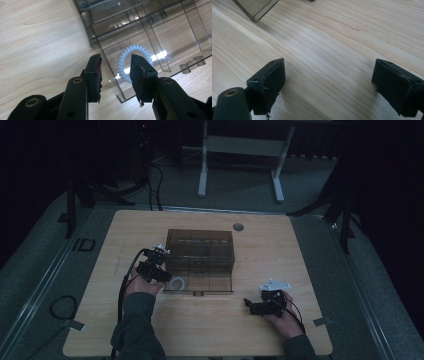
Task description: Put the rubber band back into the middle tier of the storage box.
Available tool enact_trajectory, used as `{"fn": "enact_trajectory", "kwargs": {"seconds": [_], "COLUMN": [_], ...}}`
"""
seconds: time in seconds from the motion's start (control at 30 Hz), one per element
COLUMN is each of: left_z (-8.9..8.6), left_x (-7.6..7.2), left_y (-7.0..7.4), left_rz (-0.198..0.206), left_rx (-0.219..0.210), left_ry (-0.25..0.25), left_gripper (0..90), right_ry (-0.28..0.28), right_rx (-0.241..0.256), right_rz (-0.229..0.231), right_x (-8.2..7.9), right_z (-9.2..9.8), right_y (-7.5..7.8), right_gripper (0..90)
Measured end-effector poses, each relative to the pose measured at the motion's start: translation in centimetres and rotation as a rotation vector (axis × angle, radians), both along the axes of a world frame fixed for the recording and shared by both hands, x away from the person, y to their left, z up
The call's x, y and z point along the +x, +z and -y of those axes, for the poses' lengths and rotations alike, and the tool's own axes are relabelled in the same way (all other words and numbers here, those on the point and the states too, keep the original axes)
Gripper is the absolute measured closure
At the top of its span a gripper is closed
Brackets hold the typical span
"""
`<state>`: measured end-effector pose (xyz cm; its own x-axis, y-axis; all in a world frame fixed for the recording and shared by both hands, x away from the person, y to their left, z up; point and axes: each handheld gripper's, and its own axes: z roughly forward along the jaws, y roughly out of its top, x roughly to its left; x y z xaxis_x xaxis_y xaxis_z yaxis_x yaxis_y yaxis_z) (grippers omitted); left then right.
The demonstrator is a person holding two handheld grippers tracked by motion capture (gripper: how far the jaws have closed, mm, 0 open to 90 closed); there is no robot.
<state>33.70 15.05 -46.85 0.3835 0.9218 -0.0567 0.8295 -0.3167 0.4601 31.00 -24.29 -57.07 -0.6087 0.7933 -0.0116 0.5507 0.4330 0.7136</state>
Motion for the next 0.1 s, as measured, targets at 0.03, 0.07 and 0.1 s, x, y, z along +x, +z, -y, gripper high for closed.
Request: {"fn": "enact_trajectory", "kwargs": {"seconds": [0.03,0.07,0.1], "left_z": [-0.3,-0.68,-1.07], "left_x": [-0.16,-0.3,-0.45], "left_y": [0.03,0.04,-0.04], "left_rz": [0.012,0.023,0.035], "left_rx": [-0.001,-0.001,-0.006], "left_ry": [0.014,0.028,0.051], "left_gripper": [60.3,59.7,59.2], "right_ry": [0.0,0.0,-0.001], "right_rx": [0.0,0.0,0.001], "right_rz": [0.0,0.0,-0.002], "right_x": [0.0,0.0,-0.01], "right_z": [0.0,0.0,-0.01], "right_y": [0.0,0.0,0.0], "right_gripper": [11.5,11.5,11.4]}}
